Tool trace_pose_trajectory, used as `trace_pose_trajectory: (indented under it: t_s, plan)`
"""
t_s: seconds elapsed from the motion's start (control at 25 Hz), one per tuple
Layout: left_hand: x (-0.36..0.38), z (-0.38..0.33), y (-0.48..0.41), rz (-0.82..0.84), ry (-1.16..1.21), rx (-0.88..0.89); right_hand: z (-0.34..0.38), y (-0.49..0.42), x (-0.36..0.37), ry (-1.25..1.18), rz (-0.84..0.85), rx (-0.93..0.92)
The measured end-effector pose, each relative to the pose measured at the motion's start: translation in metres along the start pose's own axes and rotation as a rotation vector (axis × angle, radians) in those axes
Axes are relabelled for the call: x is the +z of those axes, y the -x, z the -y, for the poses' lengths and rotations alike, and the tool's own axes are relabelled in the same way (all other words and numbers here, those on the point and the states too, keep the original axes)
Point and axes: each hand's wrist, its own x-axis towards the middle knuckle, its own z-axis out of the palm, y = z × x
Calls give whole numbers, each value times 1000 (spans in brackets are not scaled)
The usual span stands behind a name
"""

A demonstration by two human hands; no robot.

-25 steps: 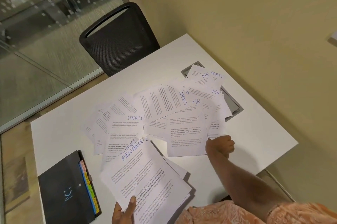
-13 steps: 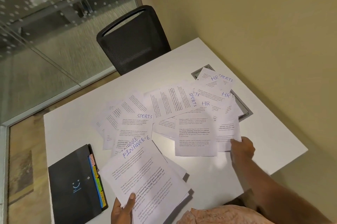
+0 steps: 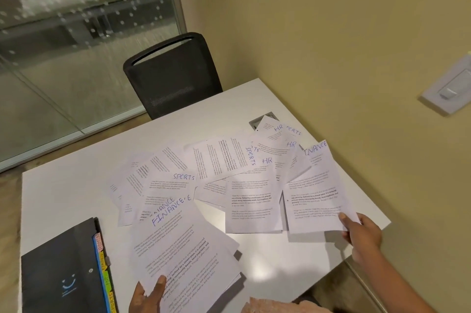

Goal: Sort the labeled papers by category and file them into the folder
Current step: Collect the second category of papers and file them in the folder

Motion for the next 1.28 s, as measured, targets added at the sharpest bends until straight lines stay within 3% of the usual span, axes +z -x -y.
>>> trace_pose_trajectory:
  t_s: [0.12, 0.32, 0.56, 0.8, 1.04, 1.28]
  plan:
    - [0, -2, -5, 70, -30, -25, 4, 13, -7, -60, 22, 9]
    - [-8, 15, -27, -20, -84, -71, 8, 34, -9, -104, 64, -19]
    - [-17, 27, -39, 10, 28, -100, 22, 72, -5, -128, 162, -32]
    - [10, 12, -18, 123, 67, -94, 17, 129, 43, 29, 422, -32]
    - [26, -4, -1, 242, 81, -82, -20, 164, 94, 214, 613, -166]
    - [22, -2, -4, 194, 19, -58, -44, 179, 119, 272, 735, -115]
